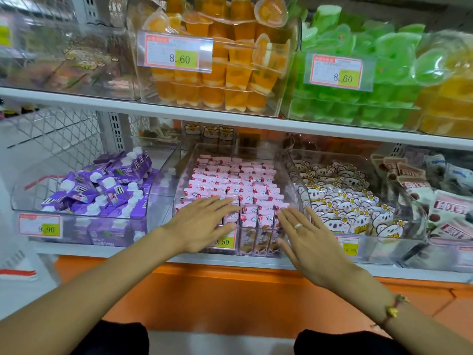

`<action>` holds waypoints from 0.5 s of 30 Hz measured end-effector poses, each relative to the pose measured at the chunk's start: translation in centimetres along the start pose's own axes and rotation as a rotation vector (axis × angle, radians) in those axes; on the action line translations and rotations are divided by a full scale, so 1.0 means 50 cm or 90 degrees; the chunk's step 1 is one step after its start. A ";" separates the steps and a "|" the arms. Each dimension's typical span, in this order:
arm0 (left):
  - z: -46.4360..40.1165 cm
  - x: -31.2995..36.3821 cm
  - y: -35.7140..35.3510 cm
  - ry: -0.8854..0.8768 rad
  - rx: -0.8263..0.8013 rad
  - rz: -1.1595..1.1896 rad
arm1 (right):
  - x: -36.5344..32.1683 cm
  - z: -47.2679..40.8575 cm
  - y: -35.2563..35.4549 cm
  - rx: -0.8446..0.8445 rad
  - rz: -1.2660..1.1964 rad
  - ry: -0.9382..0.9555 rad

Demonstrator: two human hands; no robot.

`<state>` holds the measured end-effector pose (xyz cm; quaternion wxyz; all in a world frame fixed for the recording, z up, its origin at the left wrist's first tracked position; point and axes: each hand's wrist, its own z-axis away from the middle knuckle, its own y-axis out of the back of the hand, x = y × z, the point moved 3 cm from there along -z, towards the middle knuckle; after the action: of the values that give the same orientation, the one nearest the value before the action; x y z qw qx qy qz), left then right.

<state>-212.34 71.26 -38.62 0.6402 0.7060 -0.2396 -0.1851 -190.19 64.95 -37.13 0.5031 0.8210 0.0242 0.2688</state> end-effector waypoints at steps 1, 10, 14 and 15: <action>-0.001 -0.004 0.000 0.008 -0.006 0.010 | 0.001 -0.005 0.000 0.004 -0.001 0.001; -0.040 0.003 0.046 0.091 0.195 0.078 | -0.020 -0.120 0.015 0.066 -0.300 -0.063; -0.121 -0.018 0.034 0.213 -0.007 0.040 | -0.010 -0.228 -0.067 -0.138 -0.348 -0.147; -0.133 -0.026 0.029 0.232 -0.043 0.038 | -0.004 -0.242 -0.087 -0.197 -0.358 -0.171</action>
<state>-209.76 77.34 -36.49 0.7017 0.6985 -0.1339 -0.0428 -194.99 76.85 -36.62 0.6745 0.7243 0.1425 0.0097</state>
